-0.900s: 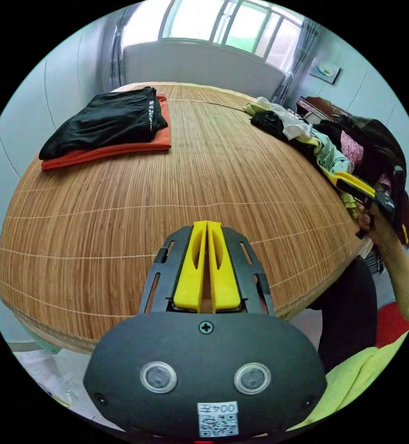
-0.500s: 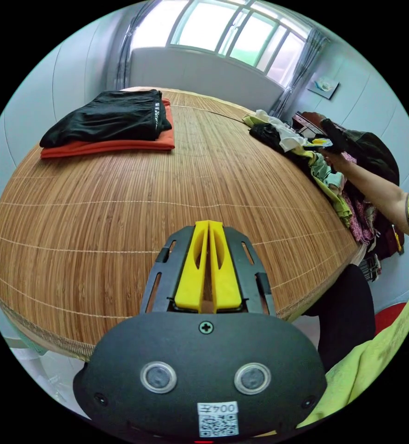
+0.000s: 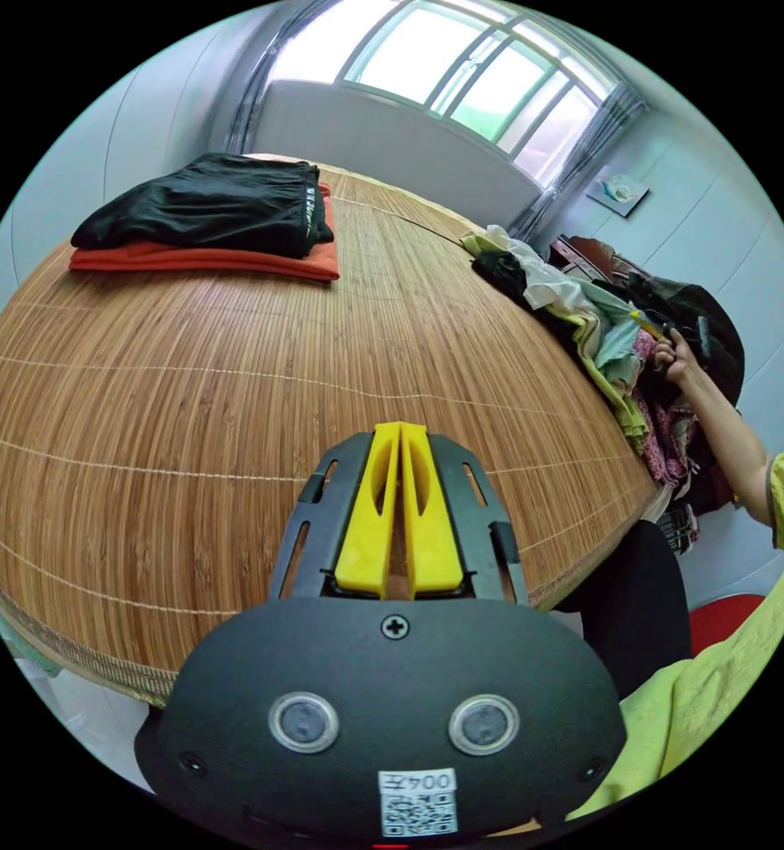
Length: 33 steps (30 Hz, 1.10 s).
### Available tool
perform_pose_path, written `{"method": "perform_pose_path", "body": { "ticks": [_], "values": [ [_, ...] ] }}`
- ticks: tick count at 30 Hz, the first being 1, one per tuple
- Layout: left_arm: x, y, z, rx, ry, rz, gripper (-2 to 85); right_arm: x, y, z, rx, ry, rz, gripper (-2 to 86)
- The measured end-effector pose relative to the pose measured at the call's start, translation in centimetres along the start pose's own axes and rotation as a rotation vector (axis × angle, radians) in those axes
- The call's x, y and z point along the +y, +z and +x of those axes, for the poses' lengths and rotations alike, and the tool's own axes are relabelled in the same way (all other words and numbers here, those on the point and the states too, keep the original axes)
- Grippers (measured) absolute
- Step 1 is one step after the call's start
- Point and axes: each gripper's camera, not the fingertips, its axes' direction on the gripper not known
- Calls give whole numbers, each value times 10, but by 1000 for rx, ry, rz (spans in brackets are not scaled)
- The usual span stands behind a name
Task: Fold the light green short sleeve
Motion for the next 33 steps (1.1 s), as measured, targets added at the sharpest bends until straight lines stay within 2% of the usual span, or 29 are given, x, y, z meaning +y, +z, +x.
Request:
{"method": "perform_pose_path", "body": {
  "ticks": [6,9,12,14,16,19,21,24,26,27,29,31,33],
  "values": [
    [10,-10,-15,-11,4,1,8,130,-112,-89,-325,-279,-20,-6],
    [15,-16,-21,-19,8,3,8,208,-123,-122,-478,-260,-116,1],
    [20,-23,-29,-28,9,2,9,269,-109,-132,-407,-152,-235,29],
    [22,-27,-33,-34,8,0,9,283,-123,-132,-379,-176,-190,61],
    [25,-32,-38,-33,1,-2,10,277,-150,-126,-190,-240,-59,104],
    [29,-45,-43,-17,-25,-53,13,249,-139,-88,65,-200,-7,138],
    [45,-57,-39,113,-50,-64,19,230,-112,-51,157,-100,-67,145],
    [72,-79,-25,215,-65,-29,48,204,-64,-9,188,9,-170,143],
    [86,-90,-16,270,-72,-19,82,196,-36,-1,219,19,-261,95],
    [94,-97,-11,310,-78,-26,103,193,-23,-2,196,35,-338,27],
    [105,-111,-6,364,-73,-7,120,193,-36,-32,89,-15,-257,13],
    [113,-126,-5,386,-67,25,127,207,-80,-109,-173,-204,-109,1],
    [116,-141,-9,434,-60,32,132,228,-108,-175,-346,-368,-98,-3]
  ]
}}
